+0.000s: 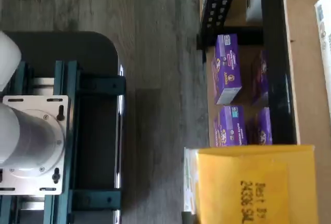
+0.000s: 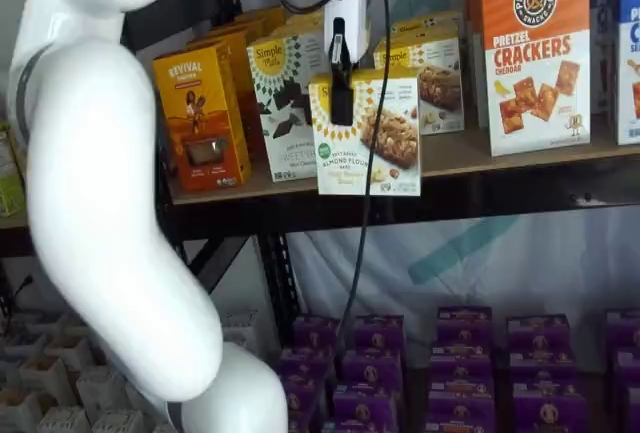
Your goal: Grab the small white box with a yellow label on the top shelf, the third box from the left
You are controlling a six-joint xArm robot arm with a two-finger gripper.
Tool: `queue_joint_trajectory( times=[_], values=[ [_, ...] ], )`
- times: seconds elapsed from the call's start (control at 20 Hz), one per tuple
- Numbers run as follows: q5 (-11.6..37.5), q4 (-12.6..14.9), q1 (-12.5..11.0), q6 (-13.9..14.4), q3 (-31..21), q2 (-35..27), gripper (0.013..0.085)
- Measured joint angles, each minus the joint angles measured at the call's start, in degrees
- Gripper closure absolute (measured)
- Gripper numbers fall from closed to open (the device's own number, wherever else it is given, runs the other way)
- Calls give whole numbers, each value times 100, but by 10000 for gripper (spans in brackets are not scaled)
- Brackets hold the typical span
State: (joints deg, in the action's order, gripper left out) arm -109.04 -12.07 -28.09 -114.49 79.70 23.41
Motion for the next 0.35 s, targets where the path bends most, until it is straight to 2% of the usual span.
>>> queue_joint_trajectory(
  times=[0.35],
  values=[
    [-27, -17, -70, -61, -298, 293, 610]
  ],
)
